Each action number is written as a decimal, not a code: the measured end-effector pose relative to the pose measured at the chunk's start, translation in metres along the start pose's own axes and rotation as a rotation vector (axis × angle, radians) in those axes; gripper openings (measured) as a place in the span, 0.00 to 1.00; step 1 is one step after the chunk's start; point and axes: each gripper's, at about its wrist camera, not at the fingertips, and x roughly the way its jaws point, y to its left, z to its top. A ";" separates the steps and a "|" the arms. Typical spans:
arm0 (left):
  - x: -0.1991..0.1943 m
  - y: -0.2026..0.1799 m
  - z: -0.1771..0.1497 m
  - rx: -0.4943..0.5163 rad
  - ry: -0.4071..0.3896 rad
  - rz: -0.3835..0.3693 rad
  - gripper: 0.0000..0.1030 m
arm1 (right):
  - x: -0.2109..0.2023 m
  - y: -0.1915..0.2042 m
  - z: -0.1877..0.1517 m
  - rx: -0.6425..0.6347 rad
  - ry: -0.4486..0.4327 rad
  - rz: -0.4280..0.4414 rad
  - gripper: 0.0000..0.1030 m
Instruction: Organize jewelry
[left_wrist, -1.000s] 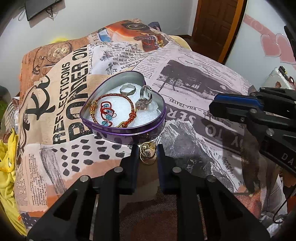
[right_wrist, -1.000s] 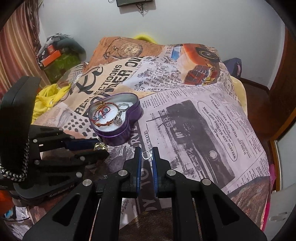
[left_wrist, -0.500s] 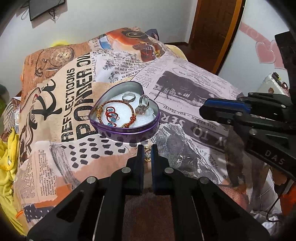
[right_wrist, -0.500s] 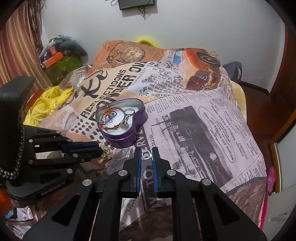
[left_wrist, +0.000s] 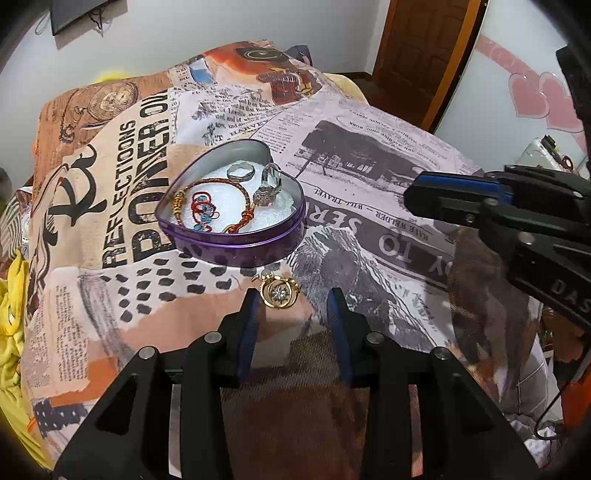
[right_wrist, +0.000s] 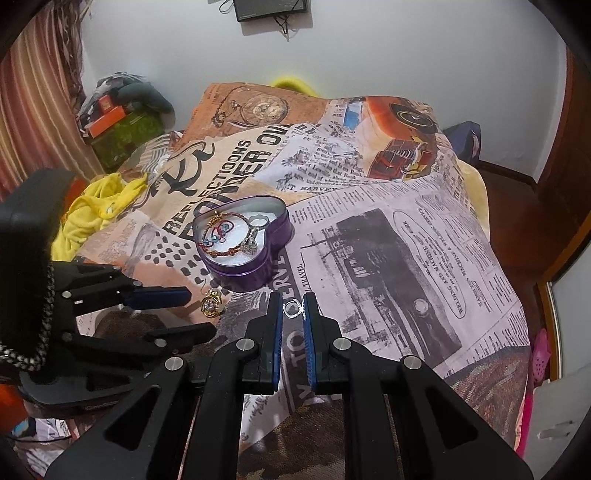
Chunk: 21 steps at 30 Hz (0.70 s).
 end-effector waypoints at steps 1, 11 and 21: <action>0.003 -0.001 0.001 0.002 0.003 0.001 0.35 | 0.001 -0.001 0.000 0.002 0.002 -0.001 0.09; 0.011 0.006 0.006 -0.017 -0.011 0.029 0.18 | 0.004 -0.006 -0.004 0.014 0.014 0.001 0.09; -0.005 0.009 0.000 -0.030 -0.048 0.029 0.18 | 0.004 -0.001 -0.002 0.003 0.012 0.006 0.09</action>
